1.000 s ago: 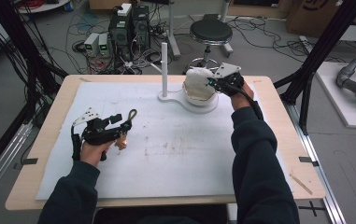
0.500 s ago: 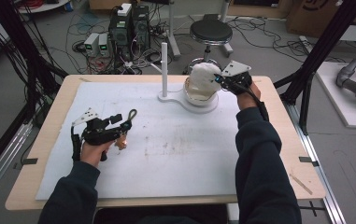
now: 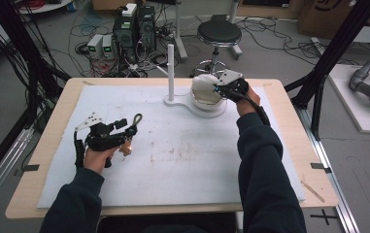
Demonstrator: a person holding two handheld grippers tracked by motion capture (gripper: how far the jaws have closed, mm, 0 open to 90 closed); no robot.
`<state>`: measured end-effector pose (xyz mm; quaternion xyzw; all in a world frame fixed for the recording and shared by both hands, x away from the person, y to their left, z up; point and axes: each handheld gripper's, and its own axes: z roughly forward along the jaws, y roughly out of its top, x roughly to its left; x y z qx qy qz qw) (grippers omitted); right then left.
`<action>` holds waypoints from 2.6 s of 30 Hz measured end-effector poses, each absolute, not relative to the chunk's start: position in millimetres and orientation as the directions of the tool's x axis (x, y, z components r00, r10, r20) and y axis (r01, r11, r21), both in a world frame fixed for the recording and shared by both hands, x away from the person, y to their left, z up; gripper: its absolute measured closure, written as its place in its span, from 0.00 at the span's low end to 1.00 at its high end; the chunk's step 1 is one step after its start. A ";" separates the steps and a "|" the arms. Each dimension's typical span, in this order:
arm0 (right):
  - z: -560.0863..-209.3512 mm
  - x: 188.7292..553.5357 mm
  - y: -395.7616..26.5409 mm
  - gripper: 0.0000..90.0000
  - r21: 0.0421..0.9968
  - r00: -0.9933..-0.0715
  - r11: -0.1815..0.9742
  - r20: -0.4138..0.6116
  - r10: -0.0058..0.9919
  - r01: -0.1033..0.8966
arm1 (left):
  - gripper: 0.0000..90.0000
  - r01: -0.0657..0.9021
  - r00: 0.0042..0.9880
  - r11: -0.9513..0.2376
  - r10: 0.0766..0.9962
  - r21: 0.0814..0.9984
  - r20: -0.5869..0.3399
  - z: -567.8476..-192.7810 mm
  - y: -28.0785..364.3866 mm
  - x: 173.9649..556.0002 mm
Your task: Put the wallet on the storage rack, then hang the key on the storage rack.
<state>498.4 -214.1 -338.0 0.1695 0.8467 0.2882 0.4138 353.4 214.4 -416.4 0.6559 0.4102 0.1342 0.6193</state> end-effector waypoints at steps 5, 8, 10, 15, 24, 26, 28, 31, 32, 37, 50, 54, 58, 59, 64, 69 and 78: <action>-346.4 505.5 -214.4 0.58 0.687 -0.637 0.701 -0.455 0.622 0.193 | 0.40 0.369 0.624 0.108 0.707 0.923 -0.332 -416.4 215.8 352.9; -340.5 504.7 -225.9 0.53 0.825 -0.663 0.491 -0.205 0.720 0.279 | 0.40 0.370 0.626 0.105 0.706 0.923 -0.331 -416.6 215.1 352.8; -337.2 503.2 -229.0 0.63 0.860 -0.675 0.429 -0.145 0.724 0.275 | 0.40 0.372 0.627 0.102 0.705 0.923 -0.331 -416.9 214.0 353.1; -344.4 503.5 -221.1 0.82 0.825 -0.664 0.490 -0.202 0.720 0.280 | 0.40 0.371 0.627 0.104 0.706 0.923 -0.331 -416.8 214.6 353.1; -333.9 483.0 -235.5 0.52 0.862 -0.604 0.407 -0.156 0.781 0.304 | 0.33 0.356 0.599 0.083 0.744 0.931 -0.295 -415.8 215.2 352.3; -333.4 470.7 -245.7 0.44 0.861 -0.594 0.400 -0.150 0.790 0.314 | 0.24 0.354 0.579 0.073 0.766 0.932 -0.280 -416.0 215.7 353.1; -335.9 461.6 -256.4 0.40 0.837 -0.600 0.396 -0.105 0.793 0.377 | 0.21 0.346 0.570 0.060 0.779 0.936 -0.261 -415.8 217.2 353.5; -346.3 444.0 -270.8 0.34 0.819 -0.616 0.387 -0.052 0.786 0.424 | 0.20 0.324 0.575 0.029 0.788 0.945 -0.222 -414.3 218.4 353.3; -351.1 435.8 -275.6 0.33 0.833 -0.621 0.365 -0.033 0.783 0.416 | 0.20 0.321 0.574 0.019 0.791 0.947 -0.211 -414.0 218.7 353.3; -376.5 400.6 -292.7 0.27 0.848 -0.649 0.337 0.010 0.761 0.408 | 0.20 0.322 0.572 -0.003 0.797 0.947 -0.193 -415.2 218.7 354.6; -403.4 368.1 -307.0 0.24 0.858 -0.593 0.321 -0.023 0.805 0.401 | 0.20 0.313 0.562 -0.020 0.810 0.949 -0.169 -414.5 218.8 353.7; -401.3 365.9 -308.4 0.24 0.868 -0.589 0.314 -0.031 0.807 0.384 | 0.20 0.316 0.561 -0.024 0.811 0.949 -0.166 -414.4 218.1 353.1; -400.6 366.0 -310.3 0.24 0.872 -0.580 0.306 -0.031 0.814 0.382 | 0.20 0.325 0.555 -0.019 0.813 0.945 -0.175 -415.1 219.6 353.3; -400.6 365.7 -310.0 0.24 0.872 -0.579 0.304 -0.029 0.815 0.384 | 0.20 0.328 0.556 -0.020 0.812 0.945 -0.176 -415.2 220.3 352.9; -400.3 365.2 -309.3 0.24 0.872 -0.584 0.313 -0.040 0.811 0.375 | 0.20 0.330 0.543 -0.011 0.820 0.944 -0.180 -415.4 222.8 353.2; -402.5 364.2 -310.7 0.24 0.870 -0.579 0.313 -0.039 0.814 0.382 | 0.20 0.367 0.523 0.019 0.822 0.930 -0.223 -417.3 223.3 355.1; -407.7 362.8 -311.4 0.24 0.865 -0.584 0.328 -0.050 0.810 0.380 | 0.20 0.410 0.452 -0.005 0.870 0.912 -0.199 -421.6 219.6 363.1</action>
